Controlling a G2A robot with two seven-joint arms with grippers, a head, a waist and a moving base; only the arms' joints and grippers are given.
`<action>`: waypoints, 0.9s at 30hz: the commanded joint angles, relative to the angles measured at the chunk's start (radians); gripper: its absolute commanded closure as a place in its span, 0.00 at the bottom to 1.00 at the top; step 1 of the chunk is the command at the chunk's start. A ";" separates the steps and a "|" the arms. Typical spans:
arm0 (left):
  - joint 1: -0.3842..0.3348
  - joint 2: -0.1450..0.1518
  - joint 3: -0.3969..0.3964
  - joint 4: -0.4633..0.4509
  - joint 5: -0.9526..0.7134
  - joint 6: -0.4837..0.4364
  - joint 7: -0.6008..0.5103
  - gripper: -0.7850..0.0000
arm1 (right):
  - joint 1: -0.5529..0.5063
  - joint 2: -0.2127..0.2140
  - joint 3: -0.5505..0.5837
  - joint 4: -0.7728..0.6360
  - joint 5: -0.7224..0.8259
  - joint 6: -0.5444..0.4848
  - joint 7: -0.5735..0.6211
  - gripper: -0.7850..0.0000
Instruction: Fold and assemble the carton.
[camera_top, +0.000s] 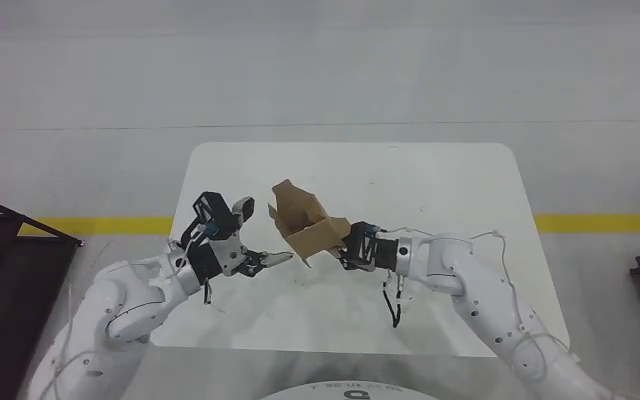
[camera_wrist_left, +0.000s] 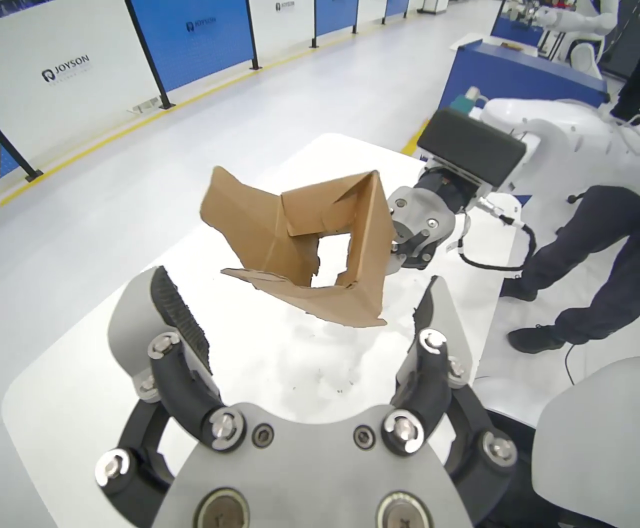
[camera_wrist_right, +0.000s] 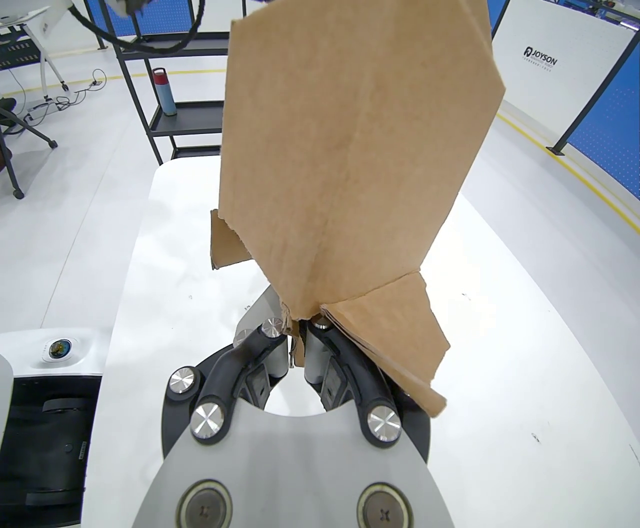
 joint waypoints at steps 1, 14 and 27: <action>0.000 -0.002 0.019 -0.003 0.013 0.020 0.001 0.00 | 0.002 -0.001 -0.003 0.000 0.000 0.001 0.004 1.00; -0.033 -0.007 0.099 -0.009 0.110 0.070 -0.020 0.74 | 0.010 -0.005 -0.017 0.000 0.001 -0.006 0.016 1.00; -0.044 -0.009 0.139 0.005 0.149 0.070 -0.020 1.00 | 0.022 -0.011 -0.033 0.005 0.004 -0.008 0.025 1.00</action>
